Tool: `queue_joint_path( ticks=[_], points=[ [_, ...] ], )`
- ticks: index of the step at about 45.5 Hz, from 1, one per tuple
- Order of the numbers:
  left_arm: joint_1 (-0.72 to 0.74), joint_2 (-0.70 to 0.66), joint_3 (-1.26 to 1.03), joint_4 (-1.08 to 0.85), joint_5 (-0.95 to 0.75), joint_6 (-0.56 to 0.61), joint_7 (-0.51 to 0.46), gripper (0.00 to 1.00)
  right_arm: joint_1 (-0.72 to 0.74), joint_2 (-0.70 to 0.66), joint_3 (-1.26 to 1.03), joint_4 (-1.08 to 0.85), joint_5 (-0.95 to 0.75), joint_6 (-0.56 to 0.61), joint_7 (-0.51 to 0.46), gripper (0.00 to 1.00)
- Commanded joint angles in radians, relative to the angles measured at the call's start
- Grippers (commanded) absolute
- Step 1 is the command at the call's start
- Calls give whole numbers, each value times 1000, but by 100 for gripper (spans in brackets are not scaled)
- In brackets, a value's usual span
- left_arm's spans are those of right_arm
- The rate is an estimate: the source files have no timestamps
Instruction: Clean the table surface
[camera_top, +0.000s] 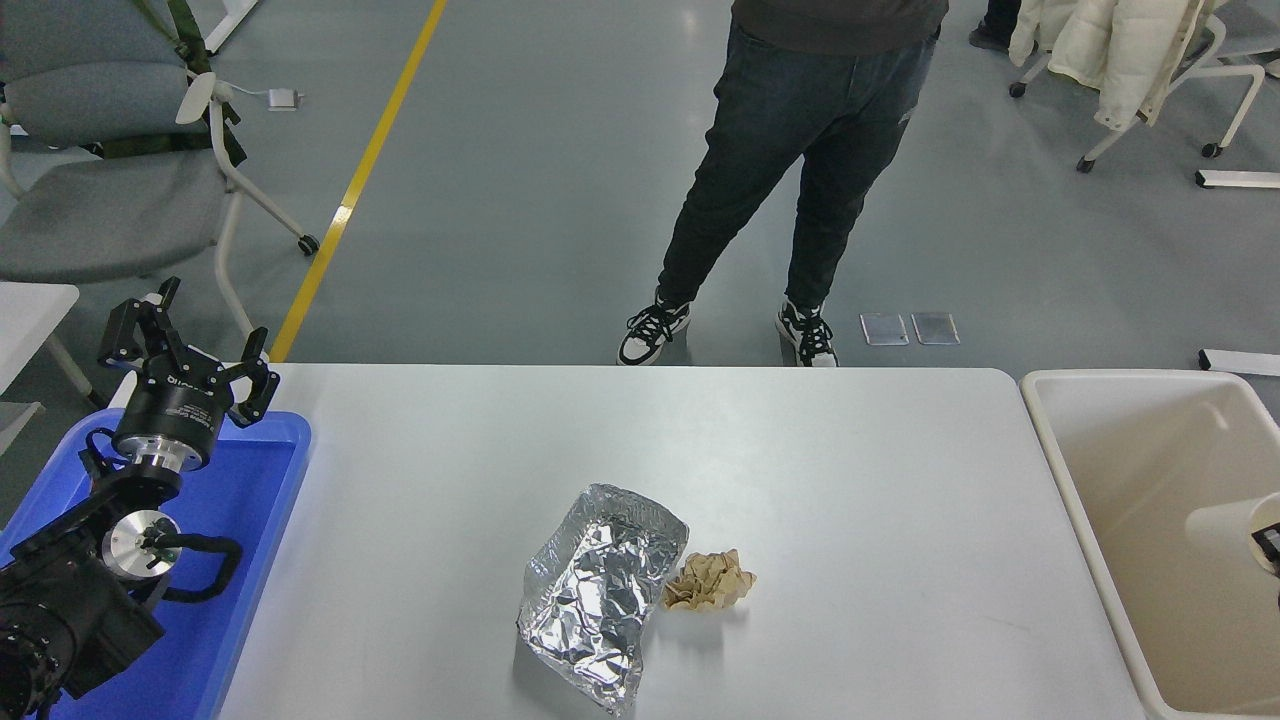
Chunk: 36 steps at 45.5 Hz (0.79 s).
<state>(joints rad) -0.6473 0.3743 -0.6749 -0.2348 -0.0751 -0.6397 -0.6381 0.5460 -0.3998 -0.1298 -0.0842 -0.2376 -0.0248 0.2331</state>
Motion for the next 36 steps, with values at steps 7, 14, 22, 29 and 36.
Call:
queue_joint_path(
  ticks=[7, 14, 22, 29, 36],
  points=[
    [0, 0, 0, 0, 0, 0, 0, 100, -9, 6, 18, -6, 20, -23, -14, 100],
    [0, 0, 0, 0, 0, 0, 0, 100, -9, -1, 33, -5, 20, -21, -14, 100],
    [0, 0, 0, 0, 0, 0, 0, 100, -9, -8, 36, -12, 53, -21, -12, 100],
    [0, 0, 0, 0, 0, 0, 0, 100, 0, -11, 41, -31, 109, -18, -11, 100],
    [0, 0, 0, 0, 0, 0, 0, 100, 12, -27, 61, -29, 156, -9, -8, 100]
  ],
)
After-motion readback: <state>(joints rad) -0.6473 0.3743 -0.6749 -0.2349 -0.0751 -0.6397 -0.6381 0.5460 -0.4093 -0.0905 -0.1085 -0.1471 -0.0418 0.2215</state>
